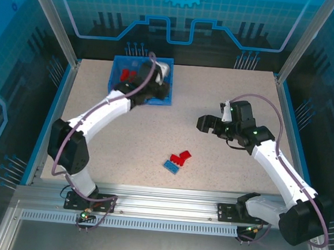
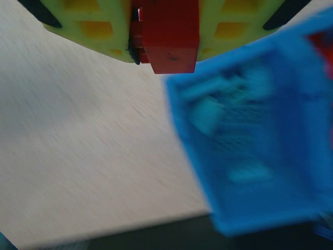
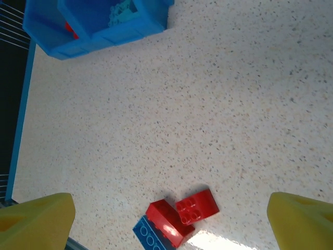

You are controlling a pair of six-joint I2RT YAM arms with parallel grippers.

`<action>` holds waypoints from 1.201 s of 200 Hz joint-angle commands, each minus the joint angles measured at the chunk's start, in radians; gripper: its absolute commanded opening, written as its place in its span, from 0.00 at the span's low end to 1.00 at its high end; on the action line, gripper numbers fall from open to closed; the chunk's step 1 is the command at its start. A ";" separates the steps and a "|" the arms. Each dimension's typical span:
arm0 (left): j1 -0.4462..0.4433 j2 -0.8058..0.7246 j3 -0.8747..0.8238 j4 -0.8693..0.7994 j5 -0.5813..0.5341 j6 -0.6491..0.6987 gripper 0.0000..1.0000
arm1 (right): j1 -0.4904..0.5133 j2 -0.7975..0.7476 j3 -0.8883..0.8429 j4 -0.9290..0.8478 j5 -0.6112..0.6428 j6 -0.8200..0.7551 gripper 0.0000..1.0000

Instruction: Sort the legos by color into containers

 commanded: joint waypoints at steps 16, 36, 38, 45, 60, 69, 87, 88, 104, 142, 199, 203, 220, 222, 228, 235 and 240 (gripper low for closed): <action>0.185 0.120 0.150 -0.102 -0.209 -0.048 0.04 | 0.045 0.057 0.041 0.029 0.005 0.030 0.96; 0.261 0.250 0.267 -0.092 -0.220 -0.062 0.04 | 0.070 0.064 0.053 0.028 0.017 0.030 0.96; 0.266 0.266 0.279 -0.092 -0.216 -0.064 0.04 | 0.072 0.065 0.054 0.027 0.019 0.030 0.96; 0.286 0.321 0.328 -0.092 -0.211 -0.073 0.03 | 0.081 0.064 0.057 0.024 0.025 0.028 0.96; 0.318 0.444 0.453 -0.119 -0.174 -0.111 0.03 | 0.088 0.064 0.063 0.014 0.036 0.024 0.96; 0.338 0.512 0.528 -0.148 -0.133 -0.144 0.03 | 0.094 0.061 0.067 0.005 0.044 0.022 0.96; 0.361 0.618 0.655 -0.167 -0.048 -0.179 0.03 | 0.099 0.049 0.071 -0.014 0.061 0.018 0.96; 0.362 0.623 0.660 -0.168 -0.045 -0.180 0.03 | 0.100 0.047 0.071 -0.014 0.061 0.017 0.96; 0.370 0.692 0.742 -0.166 0.065 -0.175 0.09 | 0.103 0.030 0.070 -0.025 0.075 0.019 0.96; 0.370 0.737 0.840 -0.204 0.062 -0.162 0.33 | 0.106 0.001 0.068 -0.045 0.096 0.024 0.96; 0.368 0.554 0.668 -0.142 0.167 -0.180 0.51 | 0.114 0.049 0.099 -0.033 0.082 0.021 0.96; 0.367 0.533 0.651 -0.135 0.174 -0.181 0.52 | 0.115 0.055 0.102 -0.033 0.080 0.019 0.96; 0.365 0.448 0.581 -0.126 0.187 -0.187 0.52 | 0.123 0.072 0.113 -0.032 0.075 0.013 0.96; 0.364 0.437 0.570 -0.123 0.191 -0.187 0.52 | 0.123 0.075 0.114 -0.033 0.075 0.011 0.96; 0.363 0.397 0.536 -0.115 0.204 -0.187 0.52 | 0.125 0.080 0.115 -0.034 0.079 0.007 0.96; 0.360 0.344 0.485 -0.096 0.225 -0.186 0.52 | 0.128 0.086 0.115 -0.038 0.085 0.001 0.96; 0.356 0.302 0.441 -0.079 0.243 -0.188 0.53 | 0.130 0.092 0.113 -0.043 0.092 -0.004 0.96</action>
